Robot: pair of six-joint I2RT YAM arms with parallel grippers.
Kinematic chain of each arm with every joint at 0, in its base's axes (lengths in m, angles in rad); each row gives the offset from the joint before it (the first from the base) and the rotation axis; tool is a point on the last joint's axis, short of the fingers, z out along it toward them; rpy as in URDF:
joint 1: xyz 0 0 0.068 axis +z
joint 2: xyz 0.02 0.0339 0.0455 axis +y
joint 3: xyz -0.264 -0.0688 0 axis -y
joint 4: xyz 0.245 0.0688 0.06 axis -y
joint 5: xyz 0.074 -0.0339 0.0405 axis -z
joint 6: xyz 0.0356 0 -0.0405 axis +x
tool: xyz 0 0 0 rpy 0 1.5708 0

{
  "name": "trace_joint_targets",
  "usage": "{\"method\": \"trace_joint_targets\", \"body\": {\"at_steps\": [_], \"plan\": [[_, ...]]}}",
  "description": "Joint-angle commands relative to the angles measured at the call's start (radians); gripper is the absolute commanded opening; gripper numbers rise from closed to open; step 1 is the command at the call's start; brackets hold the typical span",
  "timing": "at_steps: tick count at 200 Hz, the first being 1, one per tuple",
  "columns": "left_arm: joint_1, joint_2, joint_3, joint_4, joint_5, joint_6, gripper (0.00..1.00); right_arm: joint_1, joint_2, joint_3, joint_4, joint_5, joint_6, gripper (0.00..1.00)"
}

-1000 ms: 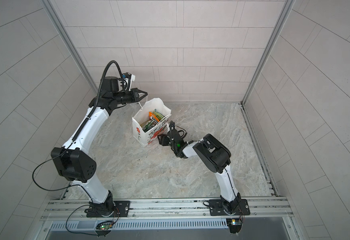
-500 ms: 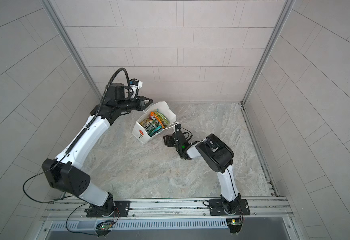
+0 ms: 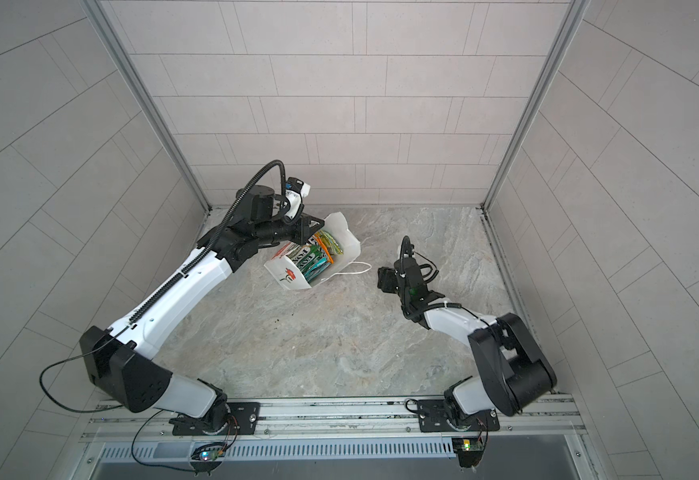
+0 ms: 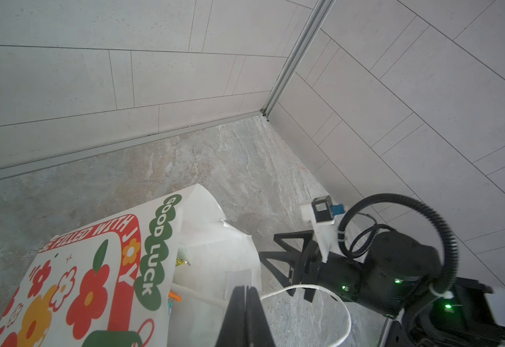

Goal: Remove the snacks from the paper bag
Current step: 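Tilt the bag with the left gripper while the right gripper moves over its opening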

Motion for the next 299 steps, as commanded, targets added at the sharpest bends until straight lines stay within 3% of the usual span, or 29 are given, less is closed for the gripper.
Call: {"method": "trace_joint_targets", "body": {"at_steps": [1, 20, 40, 68, 85, 124, 184, 231, 299], "plan": [[-0.045, -0.037, -0.012, -0.007, 0.007, 0.029, 0.0, -0.001, -0.148, 0.028, -0.24, 0.045, -0.114, 0.72], [-0.063, -0.048, -0.019, -0.011, 0.0, 0.019, 0.0, -0.002, -0.254, 0.054, -0.305, -0.001, -0.147, 0.72], [-0.074, -0.052, -0.023, -0.029, 0.006, 0.029, 0.0, -0.002, -0.312, 0.09, -0.343, -0.126, -0.173, 0.72], [-0.085, -0.056, -0.021, -0.067, -0.012, 0.056, 0.0, 0.019, -0.304, 0.157, -0.373, -0.308, -0.19, 0.7], [-0.084, -0.062, -0.025, -0.067, -0.013, 0.068, 0.0, 0.061, -0.281, 0.183, -0.374, -0.346, -0.204, 0.67], [-0.084, -0.074, -0.05, -0.028, -0.021, 0.029, 0.0, 0.175, -0.225, 0.203, -0.362, -0.344, -0.258, 0.64], [-0.082, -0.125, -0.092, 0.026, -0.098, 0.015, 0.0, 0.275, -0.119, 0.175, -0.322, -0.293, -0.302, 0.47], [-0.082, -0.171, -0.148, 0.106, -0.135, -0.011, 0.0, 0.342, -0.036, 0.165, -0.275, -0.188, -0.327, 0.43], [-0.081, -0.182, -0.158, 0.122, -0.117, -0.008, 0.0, 0.365, 0.141, 0.264, -0.253, -0.07, -0.321, 0.34]]}}
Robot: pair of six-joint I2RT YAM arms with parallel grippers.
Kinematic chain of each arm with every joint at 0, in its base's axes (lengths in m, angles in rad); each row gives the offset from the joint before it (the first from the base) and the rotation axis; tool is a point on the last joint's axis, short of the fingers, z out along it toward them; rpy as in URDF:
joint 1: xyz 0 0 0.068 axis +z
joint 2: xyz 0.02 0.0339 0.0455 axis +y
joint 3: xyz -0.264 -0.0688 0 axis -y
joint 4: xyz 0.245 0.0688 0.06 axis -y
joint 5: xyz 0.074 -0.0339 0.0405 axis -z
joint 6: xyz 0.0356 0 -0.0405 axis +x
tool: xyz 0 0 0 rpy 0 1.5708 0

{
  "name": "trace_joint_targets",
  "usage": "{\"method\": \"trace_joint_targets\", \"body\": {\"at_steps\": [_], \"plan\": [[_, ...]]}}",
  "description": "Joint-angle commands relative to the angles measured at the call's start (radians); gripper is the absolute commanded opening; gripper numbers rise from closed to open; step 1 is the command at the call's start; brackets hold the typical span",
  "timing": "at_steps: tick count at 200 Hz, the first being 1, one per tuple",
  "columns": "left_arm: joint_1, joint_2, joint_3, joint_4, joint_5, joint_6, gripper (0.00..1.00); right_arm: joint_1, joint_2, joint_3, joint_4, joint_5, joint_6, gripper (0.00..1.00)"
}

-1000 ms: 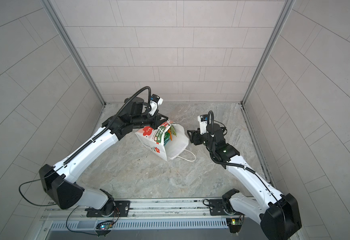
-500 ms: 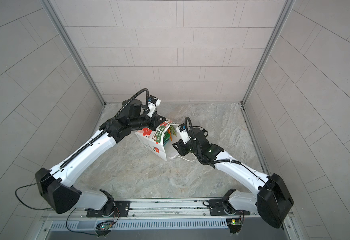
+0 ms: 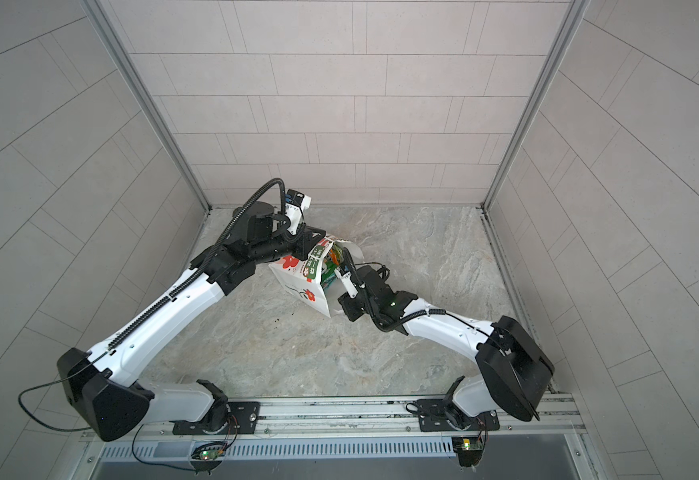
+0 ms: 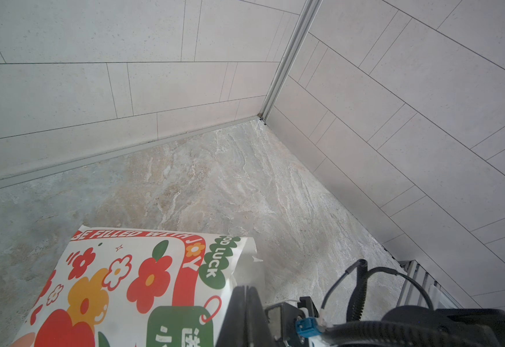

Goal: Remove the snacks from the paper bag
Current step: 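Tilt the bag with the left gripper while the right gripper moves over its opening, then reach into the bag with the right gripper and grasp the orange Fox's packet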

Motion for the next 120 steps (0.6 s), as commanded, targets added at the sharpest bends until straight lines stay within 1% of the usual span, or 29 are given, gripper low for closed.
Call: {"method": "trace_joint_targets", "body": {"at_steps": [1, 10, 17, 34, 86, 120], "plan": [[0.001, -0.037, -0.009, 0.051, 0.006, -0.005, 0.0, 0.003, 0.042, 0.053, 0.032, 0.069, -0.016, 0.34], [0.0, -0.039, -0.01, 0.053, 0.008, -0.004, 0.0, 0.004, 0.066, 0.072, 0.033, 0.078, -0.018, 0.29], [0.001, -0.039, -0.01, 0.055, 0.012, -0.003, 0.0, 0.004, 0.084, 0.09, 0.027, 0.1, -0.017, 0.29], [0.0, -0.04, -0.011, 0.057, 0.017, -0.004, 0.0, 0.006, 0.125, 0.124, 0.033, 0.116, -0.028, 0.29], [0.001, -0.043, -0.011, 0.06, 0.031, -0.003, 0.0, 0.005, 0.206, 0.155, 0.123, 0.244, -0.019, 0.29], [0.002, -0.046, -0.012, 0.061, 0.038, 0.003, 0.0, 0.005, 0.253, 0.171, 0.166, 0.285, -0.027, 0.29]]}}
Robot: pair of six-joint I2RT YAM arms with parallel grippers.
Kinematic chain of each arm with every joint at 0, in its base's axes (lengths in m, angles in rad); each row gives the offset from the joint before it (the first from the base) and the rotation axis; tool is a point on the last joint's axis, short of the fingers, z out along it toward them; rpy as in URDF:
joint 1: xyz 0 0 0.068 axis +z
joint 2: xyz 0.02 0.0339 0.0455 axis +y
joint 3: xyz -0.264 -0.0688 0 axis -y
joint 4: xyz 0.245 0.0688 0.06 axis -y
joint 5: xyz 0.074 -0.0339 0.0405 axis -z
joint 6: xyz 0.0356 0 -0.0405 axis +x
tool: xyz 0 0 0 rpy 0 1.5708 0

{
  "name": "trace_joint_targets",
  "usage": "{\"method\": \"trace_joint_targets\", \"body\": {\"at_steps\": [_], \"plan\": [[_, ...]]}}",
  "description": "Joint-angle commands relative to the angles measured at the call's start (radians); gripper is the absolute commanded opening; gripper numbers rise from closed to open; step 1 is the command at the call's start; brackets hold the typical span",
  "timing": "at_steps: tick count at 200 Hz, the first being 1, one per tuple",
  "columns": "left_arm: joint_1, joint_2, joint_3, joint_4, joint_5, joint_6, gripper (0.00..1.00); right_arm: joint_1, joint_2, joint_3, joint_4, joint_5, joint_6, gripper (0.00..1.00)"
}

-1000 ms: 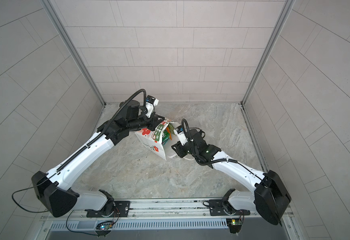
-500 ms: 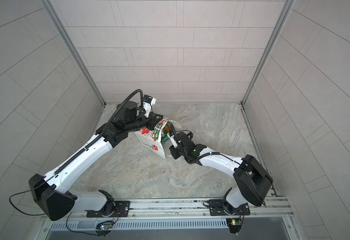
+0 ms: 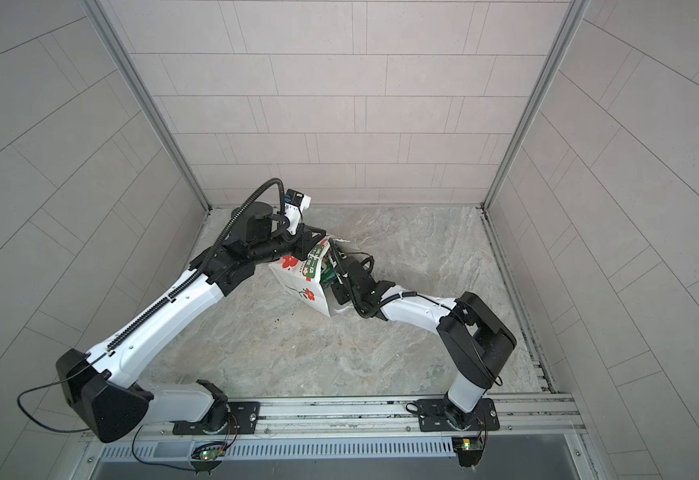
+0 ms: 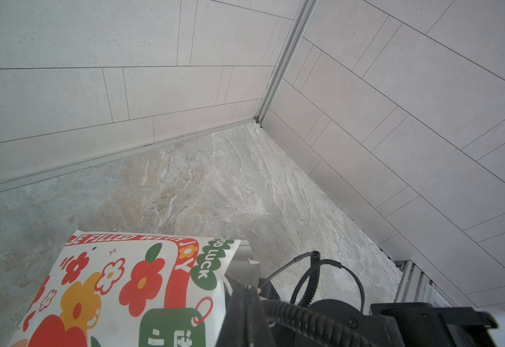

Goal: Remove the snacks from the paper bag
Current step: 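Reach into the bag with the right gripper and grasp the orange Fox's packet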

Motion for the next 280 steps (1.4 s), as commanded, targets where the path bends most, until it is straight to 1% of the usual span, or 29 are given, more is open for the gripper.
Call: {"method": "trace_joint_targets", "body": {"at_steps": [1, 18, 40, 73, 94, 134, 159, 172, 182, 188, 232, 280], "plan": [[0.002, -0.039, -0.005, 0.045, 0.021, 0.002, 0.0, 0.003, 0.032, 0.028, 0.048, 0.073, -0.016, 0.29], [0.002, -0.042, -0.004, 0.045, 0.024, 0.002, 0.0, 0.002, 0.053, 0.036, 0.058, 0.093, -0.017, 0.3], [0.002, -0.045, -0.004, 0.045, 0.029, 0.007, 0.0, -0.003, 0.078, 0.044, 0.074, 0.098, -0.018, 0.33], [0.002, -0.044, -0.002, 0.045, 0.037, 0.009, 0.0, -0.013, 0.116, 0.066, 0.094, 0.102, -0.016, 0.34], [0.003, -0.046, -0.003, 0.043, 0.042, 0.01, 0.0, -0.022, 0.142, 0.087, 0.1, 0.095, -0.014, 0.37], [0.006, -0.047, -0.001, 0.038, 0.041, 0.014, 0.0, -0.032, 0.192, 0.126, 0.108, 0.072, -0.003, 0.38], [0.008, -0.049, -0.003, 0.036, 0.032, 0.018, 0.0, -0.033, 0.202, 0.133, 0.134, 0.023, -0.02, 0.29], [0.01, -0.051, -0.005, 0.034, 0.019, 0.022, 0.0, -0.035, 0.198, 0.133, 0.14, 0.012, -0.025, 0.19], [0.011, -0.053, -0.006, 0.03, -0.001, 0.024, 0.0, -0.036, 0.187, 0.128, 0.148, -0.004, -0.03, 0.04], [0.011, -0.054, -0.007, 0.026, -0.018, 0.024, 0.0, -0.035, 0.179, 0.124, 0.149, -0.012, -0.03, 0.0], [0.013, -0.053, -0.008, -0.01, -0.141, 0.051, 0.0, -0.035, 0.072, 0.046, 0.183, -0.071, -0.007, 0.0], [0.013, -0.041, -0.015, -0.013, -0.196, 0.045, 0.0, -0.036, -0.051, -0.031, 0.18, -0.093, 0.023, 0.0]]}}
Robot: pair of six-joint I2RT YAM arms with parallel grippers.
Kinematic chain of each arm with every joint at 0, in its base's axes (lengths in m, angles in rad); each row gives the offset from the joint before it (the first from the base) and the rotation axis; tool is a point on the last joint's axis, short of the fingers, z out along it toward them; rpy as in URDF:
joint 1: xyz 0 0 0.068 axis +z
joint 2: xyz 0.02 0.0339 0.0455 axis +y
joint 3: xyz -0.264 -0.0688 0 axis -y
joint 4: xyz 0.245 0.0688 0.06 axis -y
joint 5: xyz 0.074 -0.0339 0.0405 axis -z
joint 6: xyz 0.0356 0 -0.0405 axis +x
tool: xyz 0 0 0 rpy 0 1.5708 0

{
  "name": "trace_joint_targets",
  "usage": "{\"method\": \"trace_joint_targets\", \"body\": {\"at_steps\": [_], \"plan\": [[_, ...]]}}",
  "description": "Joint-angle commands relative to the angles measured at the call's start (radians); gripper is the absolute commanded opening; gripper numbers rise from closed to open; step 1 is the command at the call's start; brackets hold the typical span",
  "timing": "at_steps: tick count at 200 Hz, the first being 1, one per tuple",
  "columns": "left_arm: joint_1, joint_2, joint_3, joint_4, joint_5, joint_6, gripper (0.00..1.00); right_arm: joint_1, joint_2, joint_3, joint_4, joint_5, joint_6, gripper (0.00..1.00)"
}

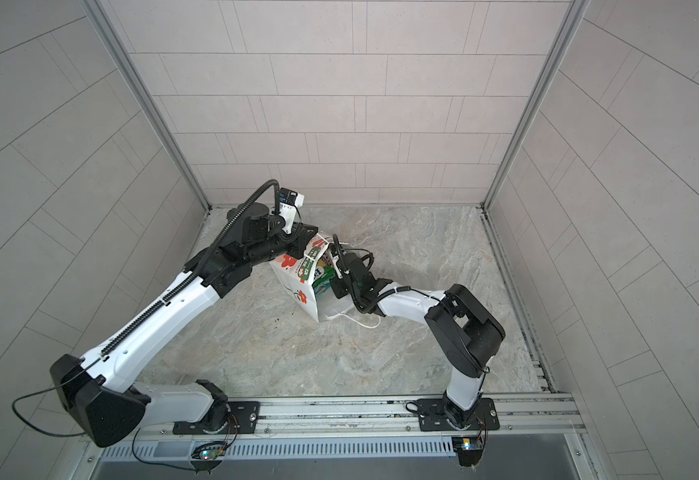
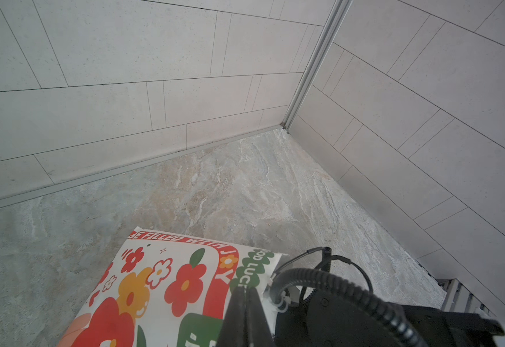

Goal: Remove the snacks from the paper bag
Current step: 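Reach into the bag with the right gripper and grasp the orange Fox's packet, then lift the orange packet out and carry it away from the bag with the right gripper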

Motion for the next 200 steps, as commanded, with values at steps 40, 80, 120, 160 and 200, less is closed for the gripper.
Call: {"method": "trace_joint_targets", "body": {"at_steps": [40, 80, 120, 160, 200], "plan": [[0.006, 0.0, -0.01, 0.006, -0.091, 0.0, 0.0, 0.004, -0.196, -0.063, -0.01, -0.04, 0.027, 0.0], [0.006, 0.003, -0.013, 0.005, -0.108, -0.002, 0.0, 0.004, -0.307, -0.088, -0.126, -0.042, 0.023, 0.0], [0.006, 0.002, -0.012, 0.004, -0.135, -0.015, 0.0, 0.004, -0.424, -0.109, -0.224, -0.025, 0.001, 0.0], [0.006, 0.002, -0.014, 0.006, -0.147, -0.022, 0.0, 0.004, -0.541, -0.129, -0.3, -0.007, -0.007, 0.0], [0.006, 0.0, -0.015, 0.009, -0.155, -0.027, 0.0, 0.002, -0.644, -0.123, -0.363, 0.017, -0.026, 0.0]]}}
